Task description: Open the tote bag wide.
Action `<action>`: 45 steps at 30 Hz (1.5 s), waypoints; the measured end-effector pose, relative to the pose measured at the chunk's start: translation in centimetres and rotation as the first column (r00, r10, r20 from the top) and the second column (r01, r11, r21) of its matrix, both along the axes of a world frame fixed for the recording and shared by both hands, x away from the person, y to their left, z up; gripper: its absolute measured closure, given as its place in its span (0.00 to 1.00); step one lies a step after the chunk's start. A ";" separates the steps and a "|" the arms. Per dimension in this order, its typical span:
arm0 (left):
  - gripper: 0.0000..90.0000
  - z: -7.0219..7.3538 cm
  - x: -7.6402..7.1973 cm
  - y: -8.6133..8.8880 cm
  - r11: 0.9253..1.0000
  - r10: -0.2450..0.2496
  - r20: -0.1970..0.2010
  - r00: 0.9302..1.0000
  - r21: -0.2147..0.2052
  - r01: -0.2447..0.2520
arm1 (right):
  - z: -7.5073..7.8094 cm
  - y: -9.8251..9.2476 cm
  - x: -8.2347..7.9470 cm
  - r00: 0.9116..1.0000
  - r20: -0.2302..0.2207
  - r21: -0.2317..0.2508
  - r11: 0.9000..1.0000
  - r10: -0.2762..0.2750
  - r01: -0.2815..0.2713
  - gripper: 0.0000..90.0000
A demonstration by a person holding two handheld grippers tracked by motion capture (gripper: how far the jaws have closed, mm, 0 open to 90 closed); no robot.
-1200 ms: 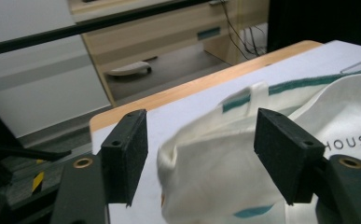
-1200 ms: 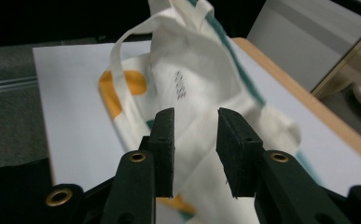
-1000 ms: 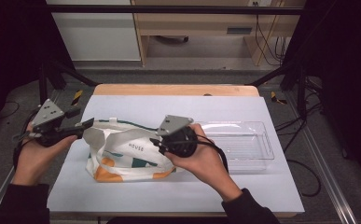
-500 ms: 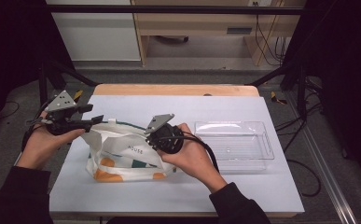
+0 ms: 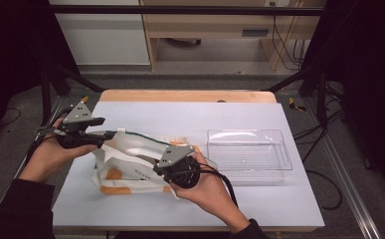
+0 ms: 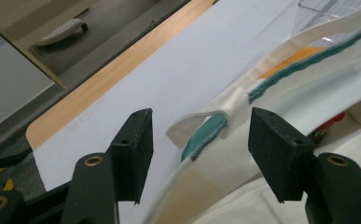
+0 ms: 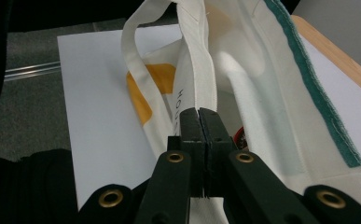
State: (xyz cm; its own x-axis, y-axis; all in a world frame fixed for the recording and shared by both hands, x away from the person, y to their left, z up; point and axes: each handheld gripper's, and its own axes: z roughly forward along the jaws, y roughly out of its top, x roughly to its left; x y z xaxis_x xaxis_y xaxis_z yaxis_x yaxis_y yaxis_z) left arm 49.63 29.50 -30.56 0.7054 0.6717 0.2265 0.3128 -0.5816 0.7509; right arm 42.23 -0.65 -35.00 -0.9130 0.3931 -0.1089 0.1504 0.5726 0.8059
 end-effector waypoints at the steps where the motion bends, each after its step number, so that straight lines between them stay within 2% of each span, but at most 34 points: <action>1: 0.45 -0.4 0.6 -0.1 1.000 0.002 -0.030 1.000 -0.005 -0.002 | -0.1 -0.1 0.1 1.000 -0.005 0.013 1.000 0.002 -0.002 1.00; 3: 0.46 -0.6 0.9 -0.3 1.000 0.000 -0.040 0.999 0.002 0.000 | -0.2 -0.2 0.1 1.000 -0.011 0.020 1.000 0.007 -0.007 1.00; 4: 0.48 -1.0 1.5 -0.5 1.000 -0.002 -0.054 0.999 0.028 0.004 | -0.5 -0.3 -0.1 1.000 -0.016 0.031 0.999 0.015 -0.015 1.00; 6: 0.50 -1.1 1.8 -0.6 1.000 0.000 -0.062 0.998 0.029 0.002 | -0.6 -0.3 -0.1 1.000 -0.020 0.032 0.999 0.023 -0.022 1.00; 7: 0.57 -1.1 2.0 -0.7 0.999 -0.008 -0.074 0.997 0.036 0.011 | -0.8 -0.3 -0.4 0.999 -0.018 0.032 0.999 0.028 -0.028 1.00; 8: 0.57 -1.2 2.1 -0.9 0.998 -0.016 -0.087 0.996 0.052 0.020 | -0.8 -0.3 -0.4 0.999 -0.018 0.032 0.999 0.028 -0.028 1.00; 9: 0.66 -1.3 2.2 -1.2 0.998 -0.020 -0.104 0.994 0.065 0.027 | -1.0 -0.3 -0.5 0.999 -0.019 0.033 0.999 0.029 -0.029 1.00; 10: 0.70 -1.5 2.4 -1.9 0.994 -0.019 -0.111 0.994 0.105 0.031 | -1.2 -0.3 -0.6 0.999 -0.022 0.036 0.999 0.033 -0.032 1.00; 11: 0.77 -1.5 2.4 -1.9 0.994 -0.019 -0.111 0.994 0.105 0.031 | -1.3 -0.2 -0.6 0.999 -0.025 0.031 0.999 0.034 -0.033 1.00; 12: 0.77 -1.6 2.5 -2.2 0.993 -0.005 -0.116 0.993 0.121 0.020 | -1.3 -0.2 -0.6 0.999 -0.025 0.031 0.999 0.034 -0.033 1.00; 13: 0.89 -1.6 2.7 -2.5 0.992 0.009 -0.124 0.992 0.124 0.007 | -1.7 0.0 -0.8 0.999 -0.031 0.020 0.999 0.044 -0.044 1.00; 14: 0.89 -1.5 2.9 -2.7 0.992 0.015 -0.131 0.991 0.123 0.001 | -1.7 0.0 -0.8 0.999 -0.031 0.020 0.999 0.044 -0.044 1.00; 15: 0.95 -1.5 3.1 -2.9 0.993 0.024 -0.138 0.990 0.120 -0.007 | -2.0 0.0 -0.9 0.998 -0.038 0.013 0.999 0.050 -0.050 1.00; 17: 0.97 -1.3 3.5 -3.1 0.992 0.028 -0.145 0.989 0.124 -0.009 | -2.2 0.0 -0.9 0.998 -0.042 0.008 0.999 0.052 -0.052 1.00; 23: 0.98 -0.1 5.0 -3.1 0.997 0.026 -0.175 0.984 0.070 -0.014 | -4.1 -0.4 -1.3 0.996 -0.067 0.002 0.998 0.059 -0.059 1.00; 25: 0.98 0.0 5.2 -3.1 0.997 0.024 -0.179 0.984 0.079 -0.010 | -4.4 -0.5 -1.5 0.995 -0.076 -0.006 0.998 0.060 -0.061 1.00; 30: 0.98 0.7 5.9 -3.1 0.998 0.037 -0.155 0.987 0.064 -0.027 | -5.6 -0.2 -2.4 0.992 -0.083 -0.033 0.995 0.094 -0.097 1.00; 31: 0.98 0.8 6.0 -3.1 0.998 0.043 -0.153 0.987 0.046 -0.036 | -5.9 -0.1 -2.9 0.991 -0.088 -0.042 0.994 0.098 -0.102 1.00; 37: 0.99 1.0 6.7 -2.7 0.997 0.072 -0.105 0.992 0.022 -0.070 | -6.6 -0.1 -3.8 0.989 -0.098 -0.045 0.992 0.115 -0.120 1.00; 41: 0.99 0.0 7.5 -2.8 0.994 0.109 -0.081 0.991 -0.010 -0.111 | -7.7 -0.1 -4.0 0.987 -0.114 -0.052 0.992 0.109 -0.116 1.00; 45: 0.99 -1.3 8.3 -2.8 0.990 0.139 -0.062 0.988 -0.026 -0.140 | -8.0 -0.3 -4.0 0.987 -0.116 -0.048 0.992 0.110 -0.116 1.00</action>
